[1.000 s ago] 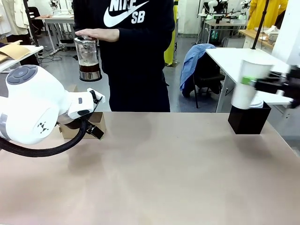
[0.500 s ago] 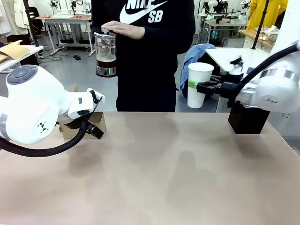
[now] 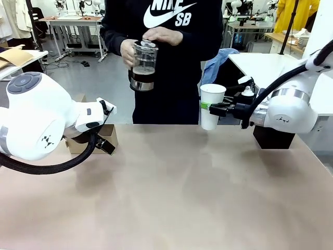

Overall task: Pour a drink into a cup and package it in a carrier.
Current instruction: Pick up the 600 ml Paper Cup and place it in the middle top area of the table, then when a person places the Paper Cup Lid on the 600 ml Paper Cup , lift the 600 ml Paper Cup.

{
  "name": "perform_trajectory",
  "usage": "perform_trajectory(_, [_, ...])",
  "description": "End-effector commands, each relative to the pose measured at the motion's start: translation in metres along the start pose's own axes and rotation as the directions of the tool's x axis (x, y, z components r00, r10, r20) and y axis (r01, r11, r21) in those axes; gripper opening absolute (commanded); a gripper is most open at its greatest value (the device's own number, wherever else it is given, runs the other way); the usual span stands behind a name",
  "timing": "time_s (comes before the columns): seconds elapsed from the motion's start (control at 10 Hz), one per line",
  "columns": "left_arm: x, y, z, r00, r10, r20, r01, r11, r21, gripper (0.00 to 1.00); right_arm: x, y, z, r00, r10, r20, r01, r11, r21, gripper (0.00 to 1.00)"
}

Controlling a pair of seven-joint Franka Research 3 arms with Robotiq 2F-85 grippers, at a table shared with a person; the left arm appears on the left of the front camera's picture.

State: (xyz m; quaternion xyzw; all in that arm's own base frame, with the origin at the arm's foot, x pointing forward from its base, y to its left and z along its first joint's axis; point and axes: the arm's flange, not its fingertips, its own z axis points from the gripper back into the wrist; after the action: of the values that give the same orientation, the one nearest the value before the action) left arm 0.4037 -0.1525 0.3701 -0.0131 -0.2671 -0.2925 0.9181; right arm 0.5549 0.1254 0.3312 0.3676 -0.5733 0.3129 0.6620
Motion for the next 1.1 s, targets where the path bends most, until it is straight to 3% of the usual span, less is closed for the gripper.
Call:
perform_trajectory(0.0, [-0.0002, 0.0005, 0.0004, 1.0, 0.002, 0.001, -0.002, 1.0, -0.002, 1.0, 0.0013, -0.0025, 0.0025, 1.0, -0.015, 0.006, 0.015, 1.0, -0.02, 0.8])
perform_trajectory(1.0, [-0.0002, 0.0005, 0.0004, 1.0, 0.002, 0.001, -0.002, 1.0, -0.002, 1.0, 0.0013, -0.0025, 0.0025, 1.0, -0.015, 0.006, 0.015, 1.0, -0.02, 0.8])
